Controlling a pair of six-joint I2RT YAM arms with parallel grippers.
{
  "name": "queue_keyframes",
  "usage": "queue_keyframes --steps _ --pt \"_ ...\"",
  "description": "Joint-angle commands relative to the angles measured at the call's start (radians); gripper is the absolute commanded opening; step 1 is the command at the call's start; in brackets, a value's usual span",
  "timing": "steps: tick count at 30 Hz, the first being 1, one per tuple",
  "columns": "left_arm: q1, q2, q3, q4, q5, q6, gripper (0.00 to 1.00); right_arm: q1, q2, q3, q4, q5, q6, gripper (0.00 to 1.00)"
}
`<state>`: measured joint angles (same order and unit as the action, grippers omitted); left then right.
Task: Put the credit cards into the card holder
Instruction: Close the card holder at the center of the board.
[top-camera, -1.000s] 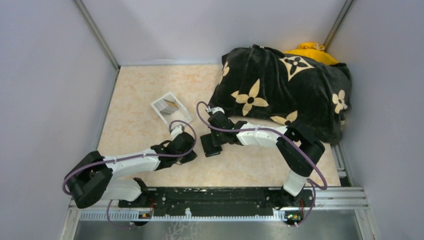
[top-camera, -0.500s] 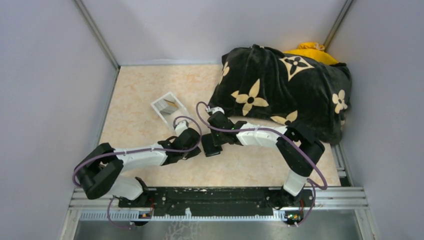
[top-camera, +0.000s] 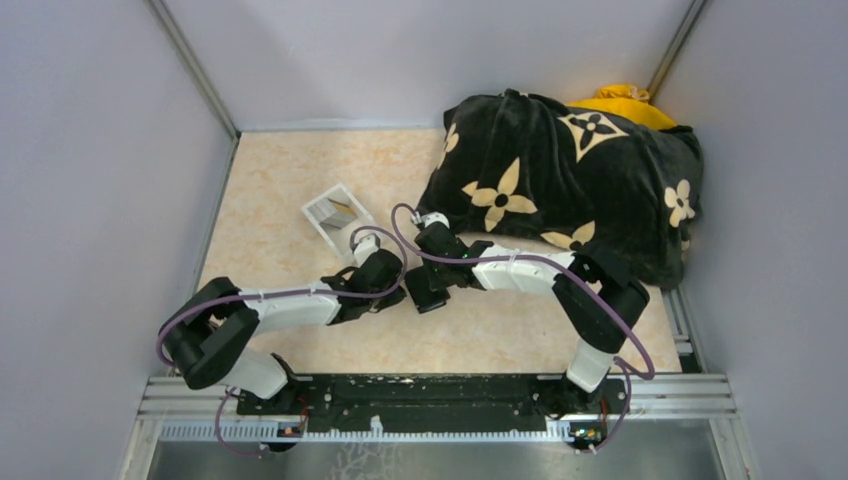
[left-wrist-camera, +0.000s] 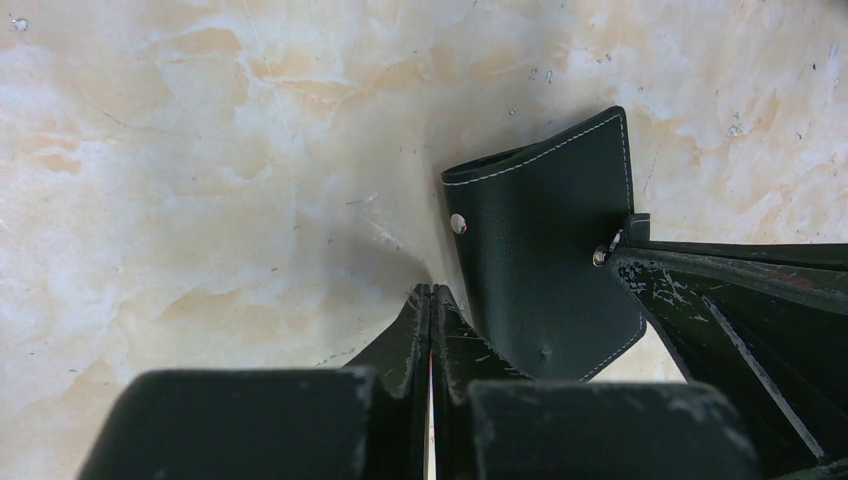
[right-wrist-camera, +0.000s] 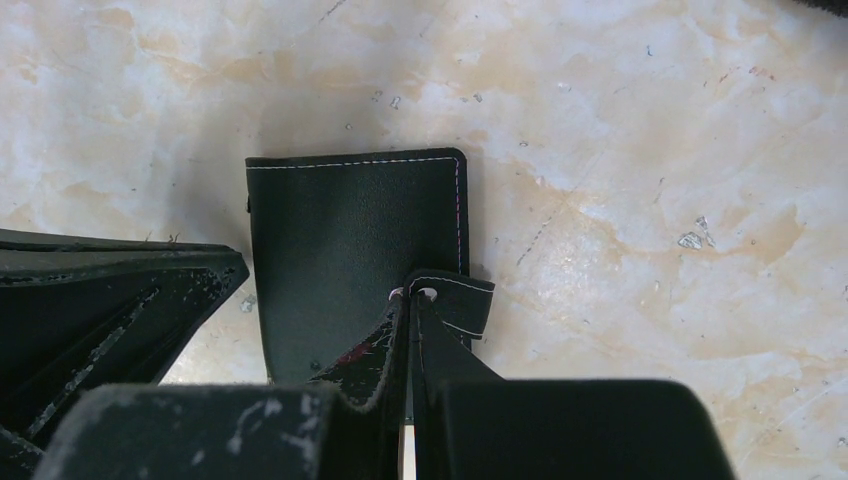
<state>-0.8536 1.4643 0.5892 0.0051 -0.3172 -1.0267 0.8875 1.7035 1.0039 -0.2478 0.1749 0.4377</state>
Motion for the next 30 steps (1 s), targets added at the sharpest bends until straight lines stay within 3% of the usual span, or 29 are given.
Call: queue_keyframes --steps 1,30 --pt "0.014 0.04 -0.024 -0.072 -0.001 0.037 0.0 0.0 0.009 0.032 -0.042 0.043 -0.029 0.0" --pt "0.024 0.092 -0.004 -0.061 0.025 0.05 0.0 0.0 -0.098 0.027 -0.055 0.049 -0.068 0.0"
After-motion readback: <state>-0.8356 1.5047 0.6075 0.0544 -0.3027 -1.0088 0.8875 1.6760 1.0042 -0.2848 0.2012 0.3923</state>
